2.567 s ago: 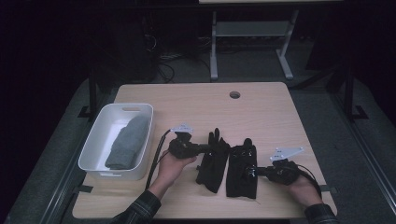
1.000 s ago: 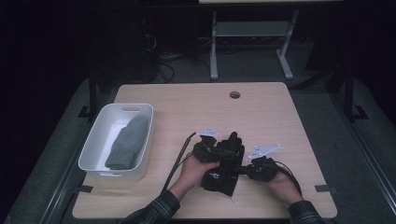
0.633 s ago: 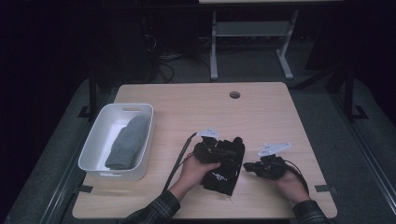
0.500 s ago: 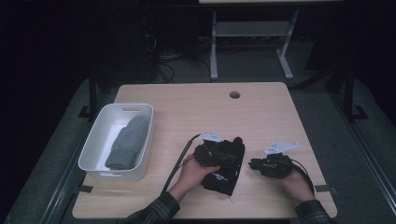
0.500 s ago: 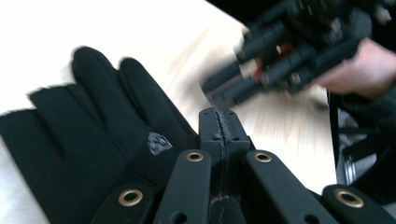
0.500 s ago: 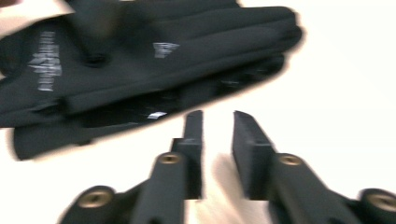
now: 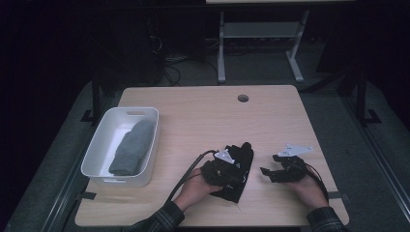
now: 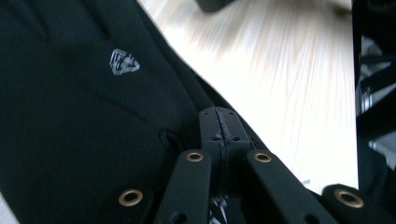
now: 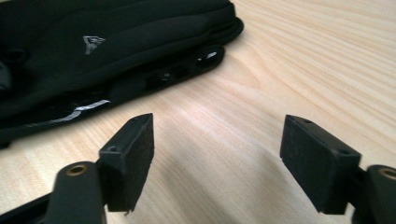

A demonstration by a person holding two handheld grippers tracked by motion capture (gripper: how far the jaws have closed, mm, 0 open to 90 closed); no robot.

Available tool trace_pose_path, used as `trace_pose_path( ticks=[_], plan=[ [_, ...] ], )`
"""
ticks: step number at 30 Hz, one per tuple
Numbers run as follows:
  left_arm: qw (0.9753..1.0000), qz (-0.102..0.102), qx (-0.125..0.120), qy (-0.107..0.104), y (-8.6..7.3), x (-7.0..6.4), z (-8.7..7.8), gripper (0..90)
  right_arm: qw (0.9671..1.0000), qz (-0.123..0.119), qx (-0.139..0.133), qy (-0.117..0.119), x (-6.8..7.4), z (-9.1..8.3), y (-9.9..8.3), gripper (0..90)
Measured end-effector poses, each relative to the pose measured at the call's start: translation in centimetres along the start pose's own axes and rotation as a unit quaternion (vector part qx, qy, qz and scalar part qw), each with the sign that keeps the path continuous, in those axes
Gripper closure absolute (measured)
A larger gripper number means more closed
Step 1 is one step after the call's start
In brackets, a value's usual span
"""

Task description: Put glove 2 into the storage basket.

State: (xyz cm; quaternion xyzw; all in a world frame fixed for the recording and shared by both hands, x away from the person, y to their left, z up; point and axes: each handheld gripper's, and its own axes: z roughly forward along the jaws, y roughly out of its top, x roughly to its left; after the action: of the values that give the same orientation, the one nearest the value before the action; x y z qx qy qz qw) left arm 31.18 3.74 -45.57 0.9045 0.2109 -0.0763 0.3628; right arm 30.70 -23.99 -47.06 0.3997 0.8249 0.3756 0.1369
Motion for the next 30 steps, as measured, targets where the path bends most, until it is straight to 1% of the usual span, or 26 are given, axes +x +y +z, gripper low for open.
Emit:
trace_pose_path(
  ticks=[1,2,3,5,7,10,14,17,18,20,21,22,24,25,26,27,28,29,30],
  plan=[
    [1.0000,0.002,0.008,0.000,-0.2,0.1,-0.2,89.4,1.0000,0.001,0.000,-0.002,-0.1,0.0,0.0,25.7],
    [0.9999,0.001,0.011,-0.002,-0.3,0.2,-0.4,89.4,1.0000,0.003,0.002,-0.003,-0.1,0.0,-0.1,25.6],
    [0.9999,-0.006,0.012,-0.006,-0.6,0.5,-0.7,89.4,1.0000,0.004,0.001,-0.005,-0.2,0.1,-0.1,25.3],
    [0.9998,-0.008,0.016,-0.005,-1.0,0.8,-1.2,89.4,1.0000,0.004,0.004,-0.008,-0.3,0.2,-0.2,24.7],
    [0.9998,-0.008,0.020,0.000,-1.3,0.9,-1.7,89.4,0.9999,0.005,0.007,-0.012,-0.3,0.2,-0.2,23.4],
    [0.9995,-0.005,0.028,0.012,-1.9,1.1,-2.6,89.4,0.9998,0.006,0.006,-0.017,-0.3,0.3,-0.2,20.7],
    [0.9993,-0.009,0.032,0.018,-2.8,1.5,-3.7,89.4,0.9998,0.011,0.008,-0.018,-0.4,0.4,-0.3,17.6],
    [0.9986,-0.008,0.039,0.034,-3.3,1.8,-4.5,89.4,0.9997,0.004,0.011,-0.020,-0.5,0.5,-0.4,16.3],
    [0.9984,-0.008,0.039,0.039,-3.4,1.8,-4.8,89.4,0.9997,0.009,0.015,-0.018,-0.4,0.6,-0.4,16.3],
    [0.9982,-0.007,0.039,0.045,-3.7,2.0,-5.3,89.3,0.9997,0.002,0.016,-0.021,-0.5,0.7,-0.5,15.5],
    [0.9983,-0.006,0.035,0.046,-3.7,2.0,-5.5,88.1,0.9996,0.003,0.016,-0.023,-0.4,0.7,-0.5,15.2],
    [0.9984,-0.006,0.028,0.049,-3.5,1.9,-5.7,84.3,0.9996,0.004,0.016,-0.023,-0.3,0.7,-0.5,14.9],
    [0.9984,0.004,0.019,0.052,-3.0,1.8,-6.1,77.7,0.9996,-0.002,0.014,-0.025,-0.3,0.9,-0.5,14.1],
    [0.9983,0.008,0.010,0.056,-2.8,1.8,-6.3,73.8,0.9996,0.000,0.013,-0.026,-0.3,0.9,-0.5,13.9],
    [0.9979,0.011,0.002,0.064,-2.5,1.8,-6.3,67.1,0.9996,0.001,0.012,-0.026,-0.3,0.9,-0.6,13.9],
    [0.9974,0.018,0.004,0.070,-2.1,1.9,-6.4,61.5,0.9996,0.000,0.011,-0.026,-0.3,0.9,-0.6,13.8],
    [0.9969,0.022,0.003,0.076,-1.8,2.0,-6.4,56.5,0.9996,-0.002,0.008,-0.026,-0.3,0.9,-0.6,13.7],
    [0.9964,0.021,-0.005,0.082,-1.5,2.1,-6.3,51.1,0.9996,-0.003,0.005,-0.027,-0.3,0.9,-0.7,13.6],
    [0.9960,0.027,-0.004,0.085,-1.3,2.3,-6.3,47.8,0.9996,-0.002,0.006,-0.027,-0.3,0.9,-0.7,13.5]
  ],
)
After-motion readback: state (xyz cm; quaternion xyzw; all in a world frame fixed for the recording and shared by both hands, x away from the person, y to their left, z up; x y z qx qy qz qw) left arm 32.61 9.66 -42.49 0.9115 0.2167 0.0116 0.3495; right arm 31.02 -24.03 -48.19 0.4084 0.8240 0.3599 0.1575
